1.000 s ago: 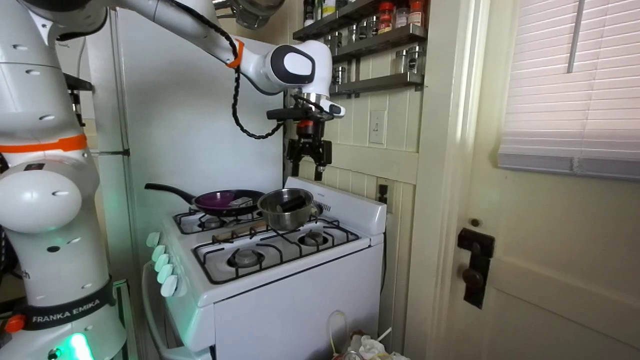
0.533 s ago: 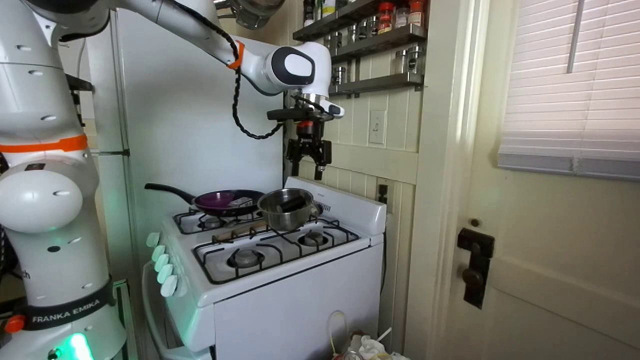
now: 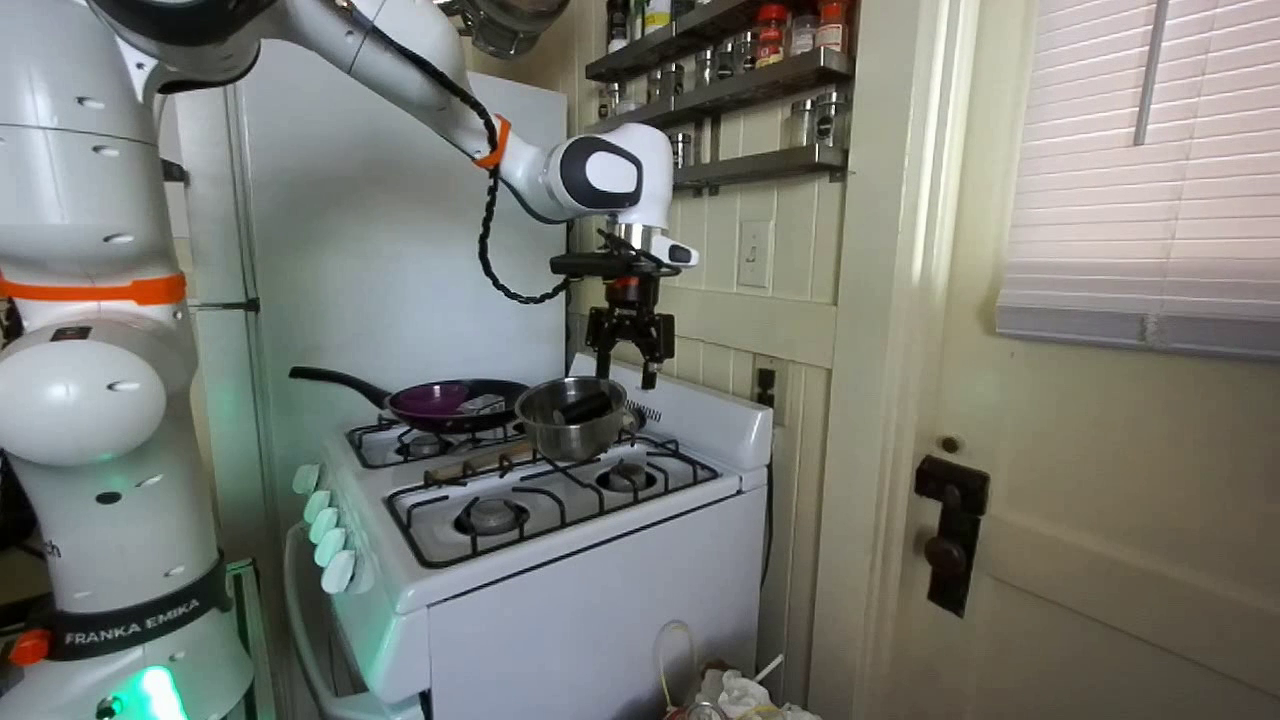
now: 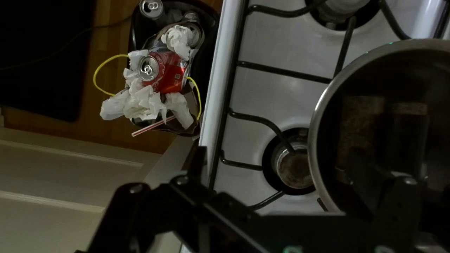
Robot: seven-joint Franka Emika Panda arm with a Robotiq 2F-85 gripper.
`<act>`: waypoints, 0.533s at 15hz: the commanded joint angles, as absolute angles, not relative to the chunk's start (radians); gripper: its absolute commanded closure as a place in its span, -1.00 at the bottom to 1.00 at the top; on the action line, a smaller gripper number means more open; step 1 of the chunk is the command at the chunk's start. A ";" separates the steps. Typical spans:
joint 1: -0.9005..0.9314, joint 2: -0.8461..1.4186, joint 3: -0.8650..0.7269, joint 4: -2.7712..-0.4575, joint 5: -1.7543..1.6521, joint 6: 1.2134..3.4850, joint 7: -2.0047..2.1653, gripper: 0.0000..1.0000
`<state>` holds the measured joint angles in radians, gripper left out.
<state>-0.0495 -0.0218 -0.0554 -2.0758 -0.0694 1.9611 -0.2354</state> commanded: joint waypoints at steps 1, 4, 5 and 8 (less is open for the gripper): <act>-0.034 0.012 -0.038 -2.070 -0.058 1.974 -0.225 -1.00; -0.036 0.011 -0.035 -2.073 -0.069 1.970 -0.235 -1.00; -0.034 0.012 -0.031 -2.073 -0.069 1.970 -0.235 -1.00; -0.033 0.013 -0.031 -2.071 -0.070 1.970 -0.235 -1.00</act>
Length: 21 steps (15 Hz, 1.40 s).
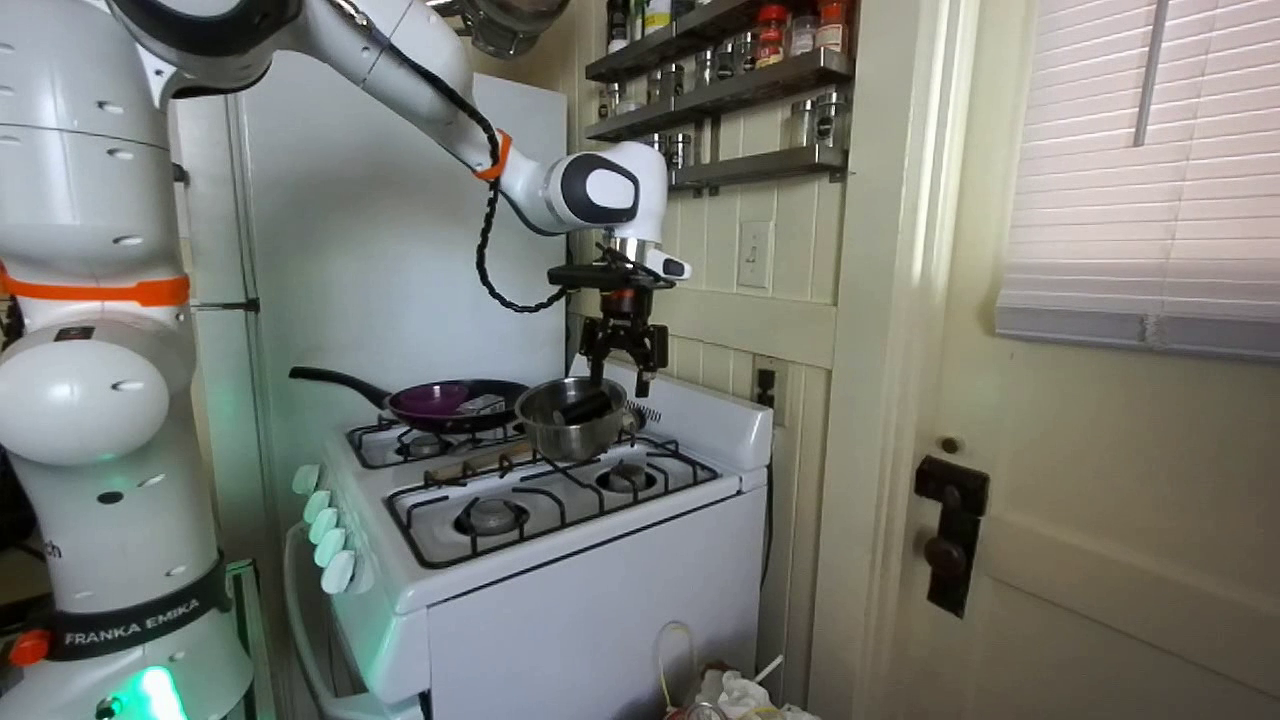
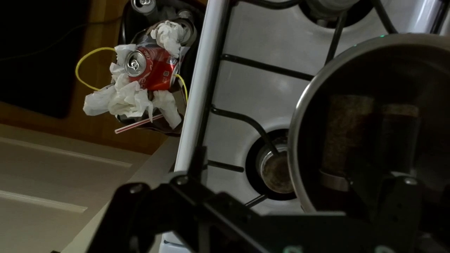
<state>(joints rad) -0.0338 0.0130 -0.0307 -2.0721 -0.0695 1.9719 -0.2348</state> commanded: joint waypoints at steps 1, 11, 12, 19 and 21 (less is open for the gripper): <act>-0.034 0.021 -0.031 -2.064 -0.062 1.975 -0.240 -1.00; -0.036 0.058 -0.026 -2.087 0.073 2.078 -0.241 -1.00; -0.037 0.059 -0.026 -2.092 0.080 2.073 -0.245 -1.00; -0.041 0.094 -0.026 -2.083 0.093 2.059 -0.259 -1.00; -0.041 0.108 -0.024 -2.074 0.094 2.055 -0.267 -1.00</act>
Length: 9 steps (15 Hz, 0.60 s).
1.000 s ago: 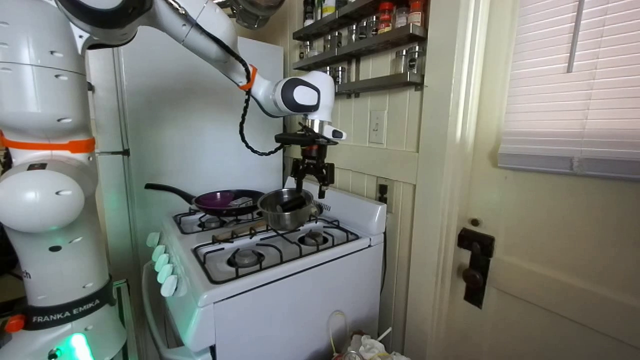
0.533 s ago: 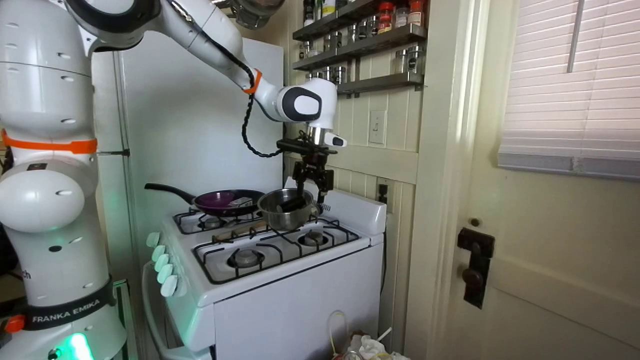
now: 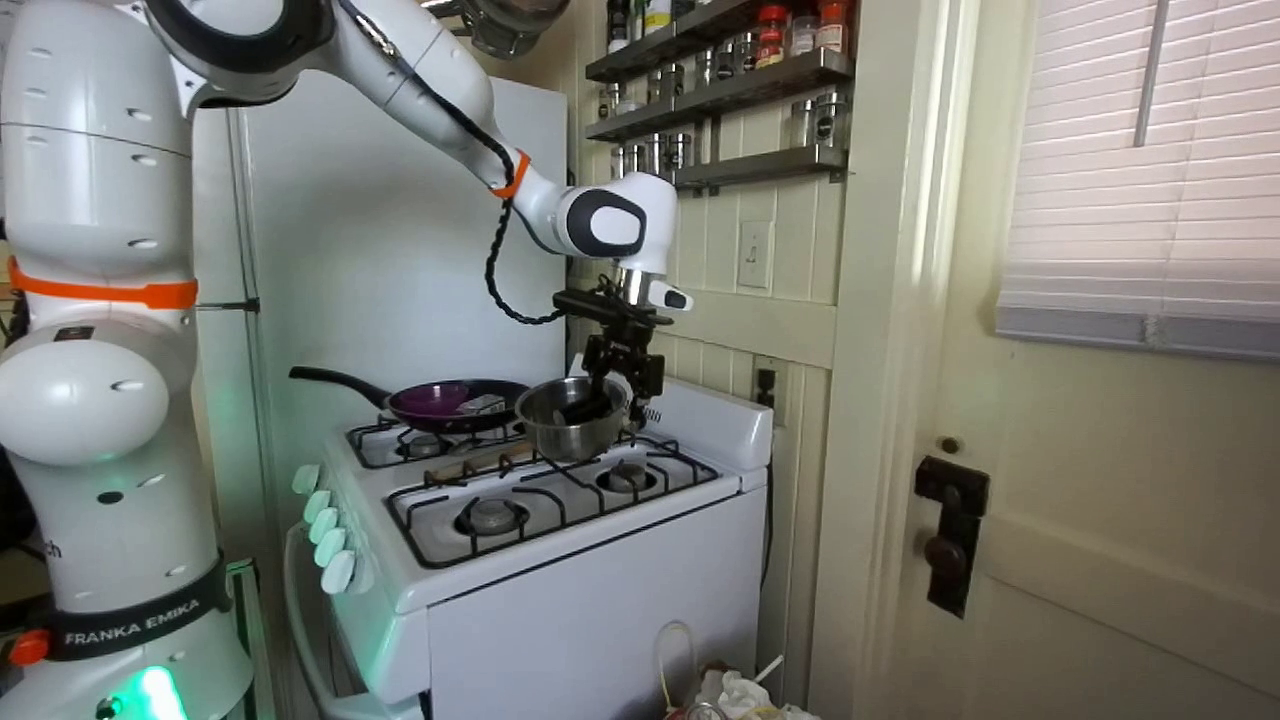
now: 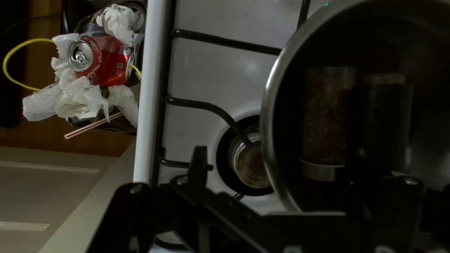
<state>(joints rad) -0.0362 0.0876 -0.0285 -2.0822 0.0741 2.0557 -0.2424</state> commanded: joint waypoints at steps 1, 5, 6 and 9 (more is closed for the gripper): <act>-0.041 0.115 -0.023 -2.069 0.093 2.053 -0.269 -1.00; -0.043 0.138 -0.021 -2.058 0.096 2.049 -0.283 -1.00; -0.042 0.143 -0.020 -2.054 0.093 2.049 -0.283 -1.00; -0.041 0.155 -0.016 -2.045 0.092 2.047 -0.286 -1.00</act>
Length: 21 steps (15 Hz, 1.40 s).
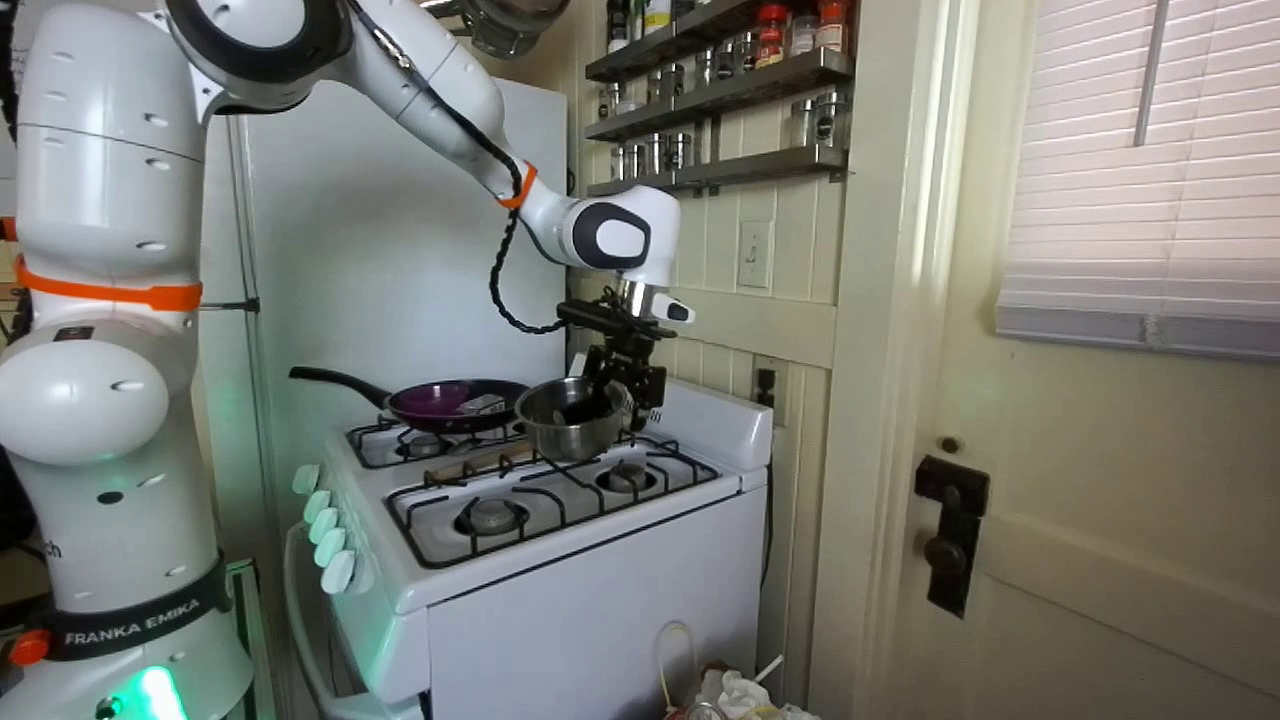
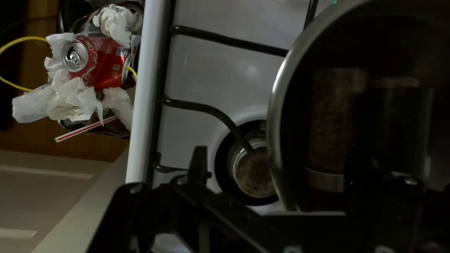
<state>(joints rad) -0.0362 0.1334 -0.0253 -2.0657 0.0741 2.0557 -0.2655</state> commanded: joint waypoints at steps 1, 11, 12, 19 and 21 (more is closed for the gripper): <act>-0.041 0.157 -0.015 -2.044 0.092 2.047 -0.285 -1.00; -0.046 0.161 -0.014 -2.041 0.087 2.024 -0.285 0.16; -0.046 0.161 -0.014 -2.040 0.086 2.022 -0.284 0.30; -0.047 0.156 -0.016 -2.041 0.086 2.016 -0.287 1.00; -0.046 0.154 -0.016 -2.040 0.077 2.013 -0.282 0.98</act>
<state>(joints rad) -0.0400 0.1501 -0.0193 -2.0525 0.0740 2.0404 -0.2766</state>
